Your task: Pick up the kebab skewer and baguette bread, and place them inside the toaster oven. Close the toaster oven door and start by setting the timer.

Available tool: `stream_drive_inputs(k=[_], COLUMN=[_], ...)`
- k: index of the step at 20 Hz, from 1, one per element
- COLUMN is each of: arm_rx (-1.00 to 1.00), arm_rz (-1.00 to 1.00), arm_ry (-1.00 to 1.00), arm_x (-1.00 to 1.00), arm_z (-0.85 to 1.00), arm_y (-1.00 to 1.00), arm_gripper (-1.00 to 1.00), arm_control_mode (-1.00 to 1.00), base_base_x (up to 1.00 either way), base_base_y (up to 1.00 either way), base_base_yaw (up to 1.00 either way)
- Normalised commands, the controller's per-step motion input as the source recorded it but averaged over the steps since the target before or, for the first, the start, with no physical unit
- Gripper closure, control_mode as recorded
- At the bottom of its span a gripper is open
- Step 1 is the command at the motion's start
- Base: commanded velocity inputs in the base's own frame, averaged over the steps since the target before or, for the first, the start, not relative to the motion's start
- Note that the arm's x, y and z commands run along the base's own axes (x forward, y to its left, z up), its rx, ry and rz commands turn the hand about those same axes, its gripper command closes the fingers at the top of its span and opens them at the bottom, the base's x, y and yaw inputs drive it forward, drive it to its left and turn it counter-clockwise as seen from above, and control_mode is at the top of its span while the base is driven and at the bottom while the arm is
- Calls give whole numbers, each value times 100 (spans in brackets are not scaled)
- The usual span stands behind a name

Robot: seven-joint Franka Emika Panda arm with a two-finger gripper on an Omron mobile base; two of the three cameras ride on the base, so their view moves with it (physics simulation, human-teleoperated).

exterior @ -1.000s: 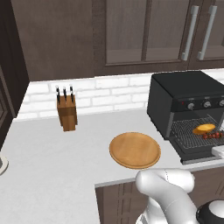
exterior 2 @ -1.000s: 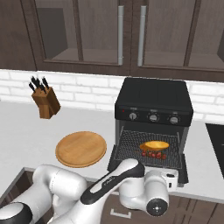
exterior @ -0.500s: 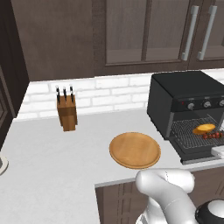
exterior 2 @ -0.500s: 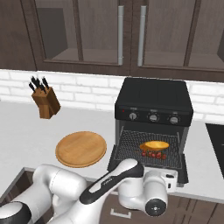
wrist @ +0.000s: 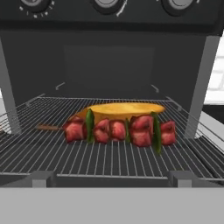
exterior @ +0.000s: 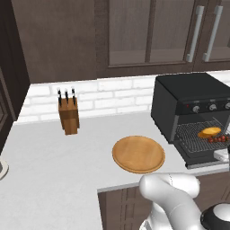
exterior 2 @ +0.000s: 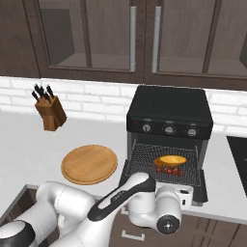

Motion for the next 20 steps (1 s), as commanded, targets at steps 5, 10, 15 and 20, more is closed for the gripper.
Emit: stream_drive_inputs(k=[5, 10, 15, 20], arm_rx=[0, 0, 0, 0], arm_rz=[0, 0, 0, 0], arm_ry=[0, 2, 1, 1], arm_x=[17, 2, 0, 0], arm_z=[0, -3, -5, -2], arm_y=[0, 0, 0, 0], arm_gripper=[-100, -100, -100, -100], arm_control_mode=[-100, -100, -100, -100], base_base_x=[0, 0, 0, 0], base_base_y=[0, 0, 0, 0], base_base_yaw=[0, 0, 0, 0])
